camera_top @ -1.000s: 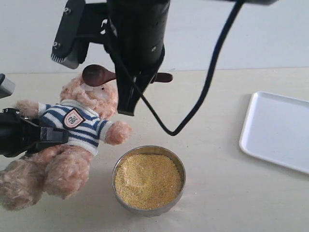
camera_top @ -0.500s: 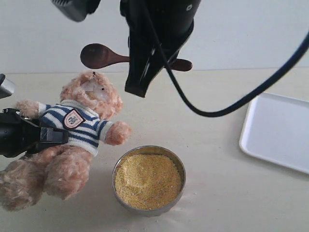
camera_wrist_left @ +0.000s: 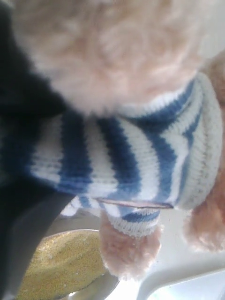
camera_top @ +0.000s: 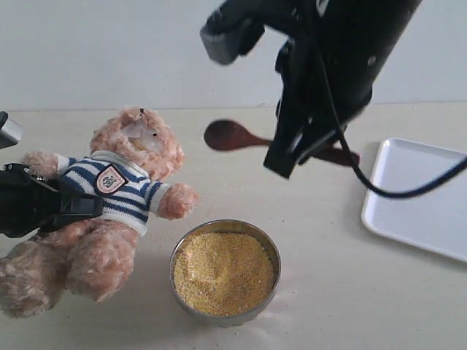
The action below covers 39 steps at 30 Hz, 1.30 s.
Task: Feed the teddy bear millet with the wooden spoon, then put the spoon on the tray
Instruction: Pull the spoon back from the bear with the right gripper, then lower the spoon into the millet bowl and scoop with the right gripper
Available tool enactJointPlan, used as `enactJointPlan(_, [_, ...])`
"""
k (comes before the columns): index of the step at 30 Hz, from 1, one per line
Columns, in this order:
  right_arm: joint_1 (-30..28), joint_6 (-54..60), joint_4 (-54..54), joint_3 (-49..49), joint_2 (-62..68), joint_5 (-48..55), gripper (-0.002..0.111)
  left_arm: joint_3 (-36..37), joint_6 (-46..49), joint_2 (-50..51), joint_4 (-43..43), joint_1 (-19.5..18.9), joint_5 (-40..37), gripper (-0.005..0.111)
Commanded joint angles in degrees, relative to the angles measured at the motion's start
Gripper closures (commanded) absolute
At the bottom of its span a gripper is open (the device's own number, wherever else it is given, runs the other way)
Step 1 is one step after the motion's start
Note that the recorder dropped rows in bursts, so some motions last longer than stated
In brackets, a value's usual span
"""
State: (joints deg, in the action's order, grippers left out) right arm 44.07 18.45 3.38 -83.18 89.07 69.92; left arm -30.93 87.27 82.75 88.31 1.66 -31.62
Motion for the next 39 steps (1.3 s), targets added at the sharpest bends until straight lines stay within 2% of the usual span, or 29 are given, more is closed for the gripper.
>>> enactJointPlan(1, [-0.1,0.9,-2.9,6.5,-0.4,0.0,0.109,0.0,0.2,-0.1,0.3,0.3,0.1,0.102])
enactJointPlan(5, [-0.1,0.9,-4.1,10.8,-0.4,-3.6,0.109,0.0,0.2,-0.1,0.7,0.3,0.1,0.102])
enactJointPlan(9, [-0.1,-4.3,-3.4,12.5,0.2,-10.3,0.109,0.0,0.2,-0.1,1.0,0.3,0.1,0.102])
enactJointPlan(11, [1.3,-5.7,-3.1,12.5,2.9,-6.0,0.109,0.0,0.2,-0.1,1.2,0.3,0.1,0.102])
enactJointPlan(14, [6.3,-11.0,5.6,12.5,6.5,-4.4,0.109,0.0,0.2,-0.1,1.2,0.3,-0.1,0.102])
enactJointPlan(16, [11.3,-17.5,20.0,12.5,8.9,-2.5,0.109,0.0,0.2,-0.1,1.2,0.3,-0.1,0.102])
enactJointPlan(18, [13.0,-18.5,24.0,12.5,9.7,-1.0,0.109,0.0,0.2,-0.1,1.2,0.3,-0.1,0.102])
enactJointPlan(25, [16.4,-18.5,24.0,12.5,10.0,-4.6,0.109,0.0,0.2,-0.1,1.2,0.3,0.1,0.102])
enactJointPlan(39, [16.4,-14.5,18.9,12.5,11.6,-4.9,0.109,0.0,0.2,-0.1,1.2,0.3,0.1,0.102])
